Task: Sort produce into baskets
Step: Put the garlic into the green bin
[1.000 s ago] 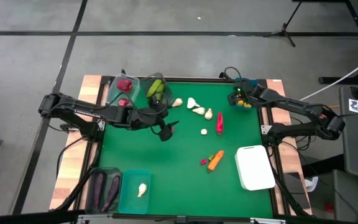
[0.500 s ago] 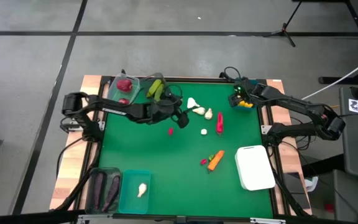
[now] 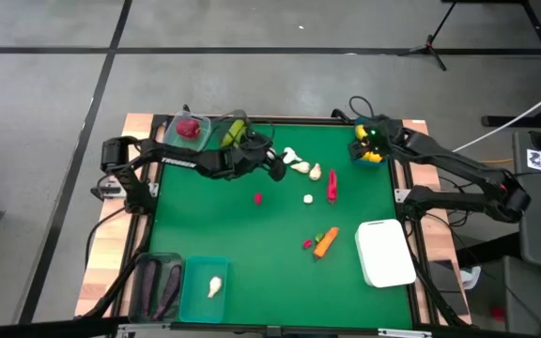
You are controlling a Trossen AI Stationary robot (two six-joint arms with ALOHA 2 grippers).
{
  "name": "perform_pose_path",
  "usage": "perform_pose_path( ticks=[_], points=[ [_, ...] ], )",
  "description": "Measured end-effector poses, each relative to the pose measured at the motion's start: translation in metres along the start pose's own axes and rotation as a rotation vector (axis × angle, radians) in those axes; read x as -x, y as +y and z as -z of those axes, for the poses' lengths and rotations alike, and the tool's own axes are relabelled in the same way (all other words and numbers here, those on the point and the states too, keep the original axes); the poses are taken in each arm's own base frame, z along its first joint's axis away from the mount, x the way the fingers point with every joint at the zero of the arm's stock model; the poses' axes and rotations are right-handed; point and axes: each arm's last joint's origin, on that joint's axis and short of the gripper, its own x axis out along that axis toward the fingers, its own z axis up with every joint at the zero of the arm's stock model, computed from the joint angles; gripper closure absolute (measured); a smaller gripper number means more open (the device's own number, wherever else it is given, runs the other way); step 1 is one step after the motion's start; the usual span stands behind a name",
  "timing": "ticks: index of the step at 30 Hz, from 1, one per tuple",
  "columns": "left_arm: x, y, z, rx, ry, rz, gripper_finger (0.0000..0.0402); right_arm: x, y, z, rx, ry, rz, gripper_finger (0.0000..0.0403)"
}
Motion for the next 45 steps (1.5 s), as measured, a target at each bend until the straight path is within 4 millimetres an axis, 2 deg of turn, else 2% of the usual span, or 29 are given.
perform_pose_path(
  ticks=[4, 8, 12, 20, 23, 27, 33, 38, 45],
  points=[
    [-0.003, 0.006, -0.001, 0.076, 0.008, -0.012, 0.0066, 0.006, -0.002, 0.0, 0.008, -0.025, -0.009, 0.0052],
    [-0.008, 0.012, -0.002, 0.066, 0.04, 0.04, 0.0066, 0.008, -0.003, 0.0, 0.007, -0.029, -0.021, 0.0052],
    [-0.009, 0.014, -0.003, 0.156, 0.043, 0.033, 0.0066, 0.008, -0.002, 0.0, 0.028, -0.023, -0.044, 0.0052],
    [-0.016, 0.024, -0.014, 0.154, 0.069, 0.013, 0.0066, 0.008, -0.002, 0.0, 0.032, -0.023, -0.055, 0.0052],
    [-0.02, 0.02, -0.018, 0.089, 0.121, 0.015, 0.0066, 0.008, -0.001, -0.001, 0.035, -0.033, -0.059, 0.0052],
    [-0.029, 0.006, -0.029, 0.009, 0.189, 0.037, 0.0066, 0.008, -0.001, -0.002, 0.035, -0.037, -0.06, 0.0052],
    [-0.053, -0.01, -0.035, -0.176, 0.36, 0.064, 0.0066, 0.008, -0.001, -0.002, 0.049, -0.033, -0.076, 0.0052],
    [-0.067, -0.009, -0.04, -0.272, 0.453, 0.116, 0.0066, 0.008, -0.001, -0.001, 0.051, -0.03, -0.082, 0.0052],
    [-0.077, -0.003, -0.049, -0.315, 0.424, 0.123, 0.0066, 0.008, -0.001, -0.002, 0.053, -0.031, -0.082, 0.0052]
  ],
)
